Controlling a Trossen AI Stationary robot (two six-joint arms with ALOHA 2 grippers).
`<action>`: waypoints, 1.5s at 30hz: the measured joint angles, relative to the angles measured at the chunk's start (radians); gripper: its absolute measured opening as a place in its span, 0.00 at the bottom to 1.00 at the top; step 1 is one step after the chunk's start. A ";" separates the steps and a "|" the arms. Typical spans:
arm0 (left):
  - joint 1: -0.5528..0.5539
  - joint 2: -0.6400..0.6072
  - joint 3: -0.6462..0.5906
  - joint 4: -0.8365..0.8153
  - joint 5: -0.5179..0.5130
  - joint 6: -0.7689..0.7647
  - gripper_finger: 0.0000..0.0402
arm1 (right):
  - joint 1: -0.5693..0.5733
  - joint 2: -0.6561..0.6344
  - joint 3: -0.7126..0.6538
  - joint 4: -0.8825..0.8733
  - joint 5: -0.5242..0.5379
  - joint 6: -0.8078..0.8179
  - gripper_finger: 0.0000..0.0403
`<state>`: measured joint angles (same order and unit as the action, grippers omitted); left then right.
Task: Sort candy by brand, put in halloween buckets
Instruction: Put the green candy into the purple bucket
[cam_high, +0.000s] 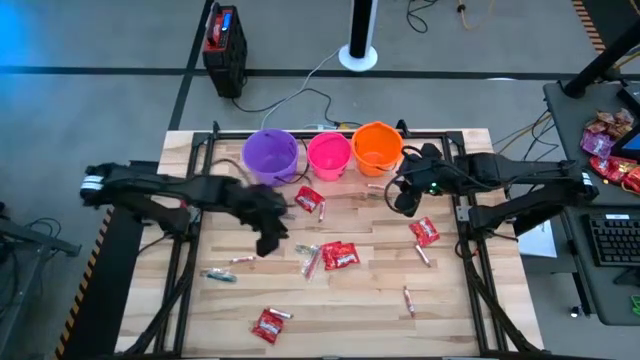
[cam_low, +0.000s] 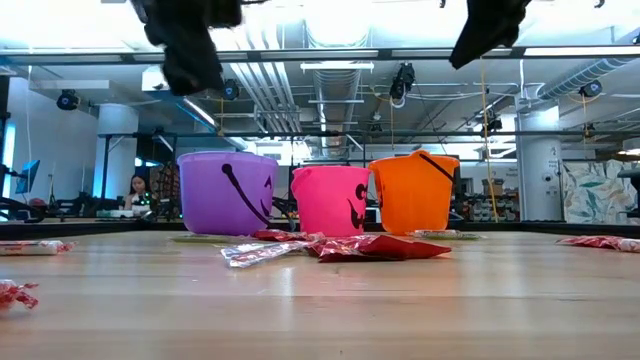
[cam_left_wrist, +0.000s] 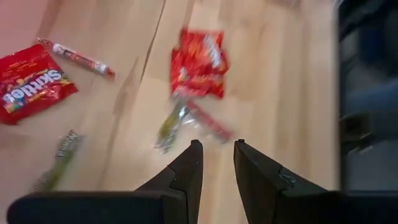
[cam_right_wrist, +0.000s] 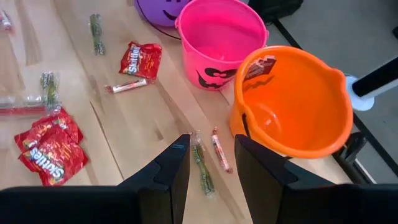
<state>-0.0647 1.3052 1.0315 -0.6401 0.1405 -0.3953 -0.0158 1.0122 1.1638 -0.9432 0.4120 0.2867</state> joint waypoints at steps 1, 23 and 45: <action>0.000 0.041 0.023 -0.027 -0.005 0.036 0.19 | 0.000 -0.015 -0.008 0.001 0.000 0.000 0.29; 0.053 0.373 0.016 -0.086 -0.342 0.416 0.19 | 0.000 -0.118 -0.085 0.073 0.008 0.063 0.29; 0.154 0.377 -0.080 0.080 -0.230 0.578 0.41 | 0.000 -0.111 -0.085 0.090 0.008 0.135 0.29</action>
<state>0.0898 1.6817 0.9519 -0.5605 -0.0891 0.1830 -0.0158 0.9016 1.0786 -0.8528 0.4198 0.4217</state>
